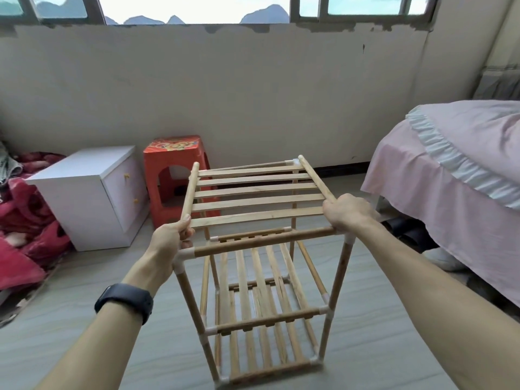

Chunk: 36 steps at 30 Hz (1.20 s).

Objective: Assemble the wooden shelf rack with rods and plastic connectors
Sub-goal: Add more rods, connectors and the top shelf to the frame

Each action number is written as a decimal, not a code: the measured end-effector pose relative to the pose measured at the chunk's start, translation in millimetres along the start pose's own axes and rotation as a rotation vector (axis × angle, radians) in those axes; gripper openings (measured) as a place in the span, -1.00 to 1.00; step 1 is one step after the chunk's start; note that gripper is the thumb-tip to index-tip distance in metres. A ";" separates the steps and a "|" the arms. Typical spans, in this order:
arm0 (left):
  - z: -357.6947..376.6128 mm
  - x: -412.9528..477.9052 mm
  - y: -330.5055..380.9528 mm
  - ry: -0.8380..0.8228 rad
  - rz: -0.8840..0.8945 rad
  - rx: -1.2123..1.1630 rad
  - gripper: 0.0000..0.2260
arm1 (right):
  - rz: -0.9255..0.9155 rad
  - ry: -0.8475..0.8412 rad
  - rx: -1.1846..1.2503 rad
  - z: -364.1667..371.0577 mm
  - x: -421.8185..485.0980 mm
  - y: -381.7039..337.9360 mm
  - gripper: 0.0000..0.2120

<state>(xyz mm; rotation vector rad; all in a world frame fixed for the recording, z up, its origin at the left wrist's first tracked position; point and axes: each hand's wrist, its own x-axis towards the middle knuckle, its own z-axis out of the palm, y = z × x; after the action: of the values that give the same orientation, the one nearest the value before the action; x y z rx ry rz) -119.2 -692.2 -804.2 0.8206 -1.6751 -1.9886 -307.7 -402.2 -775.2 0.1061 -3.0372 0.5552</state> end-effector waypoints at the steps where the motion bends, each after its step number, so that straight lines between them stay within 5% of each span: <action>1: 1.3 -0.8 -0.8 0.001 -0.007 0.000 -0.81 | 0.002 0.006 -0.016 -0.8 0.7 1.3 -0.64; 6: 16.5 -18.6 -3.0 0.013 -0.031 -0.078 -0.83 | 0.060 0.026 -0.028 -6.0 6.5 6.3 -0.52; 13: 63.9 -63.2 -13.5 0.211 -0.007 -0.076 -0.78 | 0.010 0.350 0.194 4.0 -21.0 -0.6 -0.56; 15: 84.9 -75.2 -19.4 0.206 -0.038 -0.117 -0.77 | -0.028 0.363 0.321 17.0 -48.8 -6.8 -0.43; 18: 118.0 -95.4 -28.8 0.065 -0.129 -0.240 -0.76 | 0.039 0.173 0.744 32.9 -94.7 -15.9 -0.19; 21: 131.5 -108.8 -32.1 -0.214 -0.184 -0.172 -0.78 | 0.160 -0.199 1.180 38.4 -124.1 -13.5 -0.42; 23: 128.9 -107.7 -29.9 -0.359 -0.169 -0.018 -0.81 | 0.178 -0.257 1.278 34.8 -128.5 -1.4 -0.52; 28: 120.9 -82.1 -16.8 -0.271 -0.209 -0.086 -0.64 | 0.088 -0.289 1.262 23.3 -147.7 21.0 -0.69; 36: 127.6 -88.8 -35.3 -0.307 -0.230 -0.155 -0.83 | -0.089 -0.102 1.045 36.4 -176.0 3.6 -0.36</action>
<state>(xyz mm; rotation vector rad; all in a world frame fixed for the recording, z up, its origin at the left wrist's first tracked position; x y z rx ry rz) -136.5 -533.9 -810.2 0.7067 -1.6162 -2.4749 -134.0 -401.5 -821.7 0.2995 -2.4411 2.0649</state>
